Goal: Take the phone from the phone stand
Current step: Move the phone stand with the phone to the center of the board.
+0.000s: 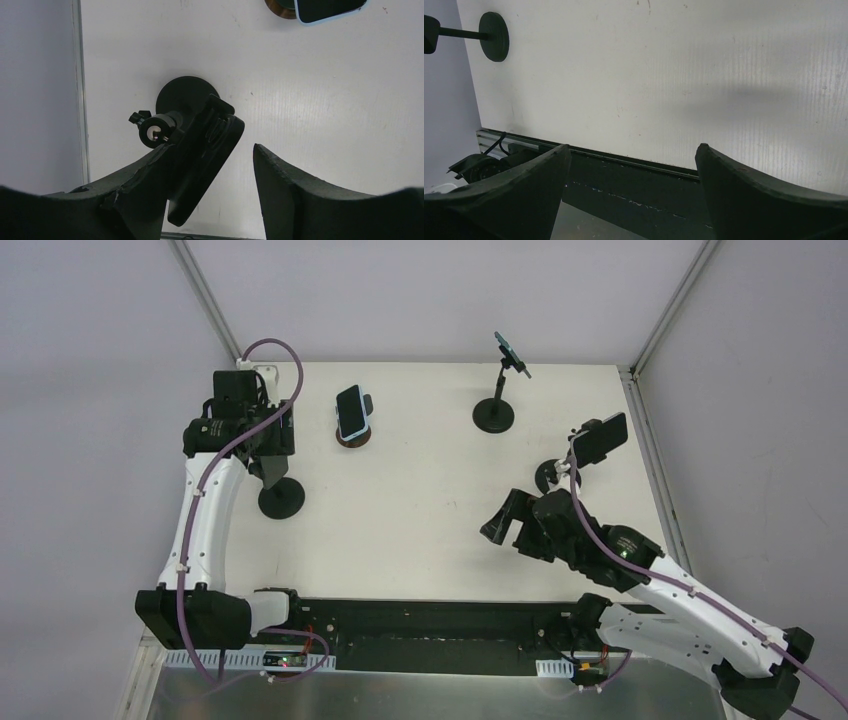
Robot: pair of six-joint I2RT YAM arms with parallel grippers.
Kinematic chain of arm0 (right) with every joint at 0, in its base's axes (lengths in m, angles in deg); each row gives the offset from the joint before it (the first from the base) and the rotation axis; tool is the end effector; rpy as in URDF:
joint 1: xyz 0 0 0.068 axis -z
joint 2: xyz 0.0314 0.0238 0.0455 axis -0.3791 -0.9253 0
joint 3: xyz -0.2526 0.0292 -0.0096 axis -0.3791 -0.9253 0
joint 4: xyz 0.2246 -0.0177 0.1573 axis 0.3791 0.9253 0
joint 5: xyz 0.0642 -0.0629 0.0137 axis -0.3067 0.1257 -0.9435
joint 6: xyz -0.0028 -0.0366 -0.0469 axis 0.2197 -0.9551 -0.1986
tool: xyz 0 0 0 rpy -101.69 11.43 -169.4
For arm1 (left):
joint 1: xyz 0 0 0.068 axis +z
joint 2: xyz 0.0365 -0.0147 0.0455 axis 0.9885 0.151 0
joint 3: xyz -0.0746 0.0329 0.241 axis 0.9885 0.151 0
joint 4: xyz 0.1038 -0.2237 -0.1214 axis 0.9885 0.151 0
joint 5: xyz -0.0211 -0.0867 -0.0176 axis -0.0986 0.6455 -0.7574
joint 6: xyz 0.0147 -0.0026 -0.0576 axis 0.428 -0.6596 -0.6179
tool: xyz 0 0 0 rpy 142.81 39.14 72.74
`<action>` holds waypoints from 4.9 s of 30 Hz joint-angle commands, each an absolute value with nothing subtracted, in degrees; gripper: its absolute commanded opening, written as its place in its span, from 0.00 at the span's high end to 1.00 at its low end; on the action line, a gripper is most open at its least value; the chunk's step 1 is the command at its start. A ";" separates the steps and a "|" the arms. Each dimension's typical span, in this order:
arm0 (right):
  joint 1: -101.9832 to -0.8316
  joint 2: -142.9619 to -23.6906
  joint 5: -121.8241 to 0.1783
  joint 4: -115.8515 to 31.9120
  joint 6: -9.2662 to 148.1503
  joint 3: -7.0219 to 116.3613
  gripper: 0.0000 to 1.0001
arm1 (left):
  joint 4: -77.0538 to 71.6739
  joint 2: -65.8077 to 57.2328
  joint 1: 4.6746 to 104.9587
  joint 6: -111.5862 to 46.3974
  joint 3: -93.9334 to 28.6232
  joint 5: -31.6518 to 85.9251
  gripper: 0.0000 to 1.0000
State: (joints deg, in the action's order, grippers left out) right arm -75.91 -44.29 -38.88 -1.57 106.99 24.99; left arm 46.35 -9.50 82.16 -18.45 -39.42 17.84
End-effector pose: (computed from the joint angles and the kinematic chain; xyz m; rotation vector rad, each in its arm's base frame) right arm 0.1185 0.1429 0.2850 -0.0422 2.2787 0.6671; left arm 0.2766 0.0049 0.3700 0.0238 2.2378 0.0526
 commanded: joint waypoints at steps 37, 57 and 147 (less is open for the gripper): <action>-76.12 -41.96 -33.29 2.89 108.86 24.90 0.01 | 45.47 -16.90 57.57 -36.57 -38.69 25.23 1.00; -76.15 -22.04 -25.16 5.51 110.82 19.83 0.01 | 40.49 -3.26 20.45 -44.12 -47.02 10.06 1.00; -73.65 -58.29 -70.69 -39.50 47.27 31.90 0.01 | -0.41 -48.52 40.89 -24.78 3.93 31.52 0.11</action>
State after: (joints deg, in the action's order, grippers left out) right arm -75.32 -56.72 -66.59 -32.78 51.01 29.56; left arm 6.68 -48.43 40.54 -26.05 3.77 28.07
